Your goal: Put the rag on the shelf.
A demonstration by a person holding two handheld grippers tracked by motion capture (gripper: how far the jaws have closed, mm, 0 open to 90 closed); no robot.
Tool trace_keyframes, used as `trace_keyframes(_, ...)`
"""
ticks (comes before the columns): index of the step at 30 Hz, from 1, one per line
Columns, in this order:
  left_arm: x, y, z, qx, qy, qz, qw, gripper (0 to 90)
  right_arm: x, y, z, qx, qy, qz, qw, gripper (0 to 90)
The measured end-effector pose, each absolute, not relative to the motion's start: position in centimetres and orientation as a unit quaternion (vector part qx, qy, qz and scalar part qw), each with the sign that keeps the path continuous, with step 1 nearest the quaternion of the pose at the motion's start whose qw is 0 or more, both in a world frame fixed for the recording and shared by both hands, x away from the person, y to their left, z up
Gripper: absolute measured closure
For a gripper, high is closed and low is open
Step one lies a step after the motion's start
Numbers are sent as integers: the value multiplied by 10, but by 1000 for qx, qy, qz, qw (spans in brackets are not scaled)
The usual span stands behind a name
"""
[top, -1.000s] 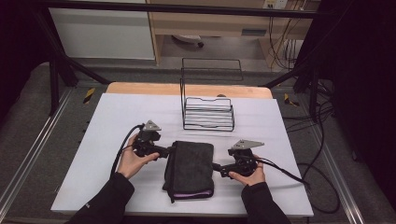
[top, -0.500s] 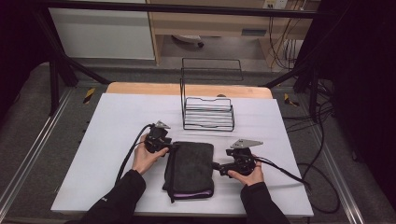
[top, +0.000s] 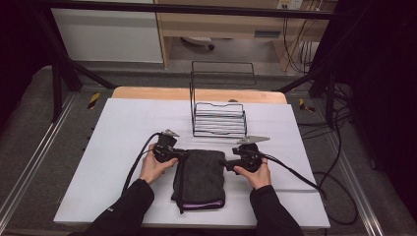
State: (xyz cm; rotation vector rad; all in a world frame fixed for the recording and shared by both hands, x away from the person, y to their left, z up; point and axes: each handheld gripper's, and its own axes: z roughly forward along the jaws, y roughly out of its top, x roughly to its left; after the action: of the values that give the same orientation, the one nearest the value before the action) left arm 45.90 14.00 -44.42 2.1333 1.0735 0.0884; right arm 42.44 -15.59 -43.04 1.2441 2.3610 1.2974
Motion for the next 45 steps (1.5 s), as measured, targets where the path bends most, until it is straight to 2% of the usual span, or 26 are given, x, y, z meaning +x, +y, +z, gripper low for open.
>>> trace_keyframes(7,459,140,-444,831,418,31,367,730,448,-147,-449,441,794,409,85,402)
trace_keyframes(13,458,138,-443,833,417,39,361,738,449,-146,-454,442,796,408,65,515)
trace_keyframes(15,457,137,-443,833,418,40,361,741,448,-145,-454,443,795,410,57,584)
trace_keyframes(25,456,136,-442,836,413,46,359,756,446,-145,-454,457,789,410,37,680)
trace_keyframes(30,454,136,-441,838,408,50,359,771,445,-145,-452,458,788,411,25,788)
trace_keyframes(45,446,144,-417,820,403,49,403,798,437,-151,-431,449,774,445,32,820)
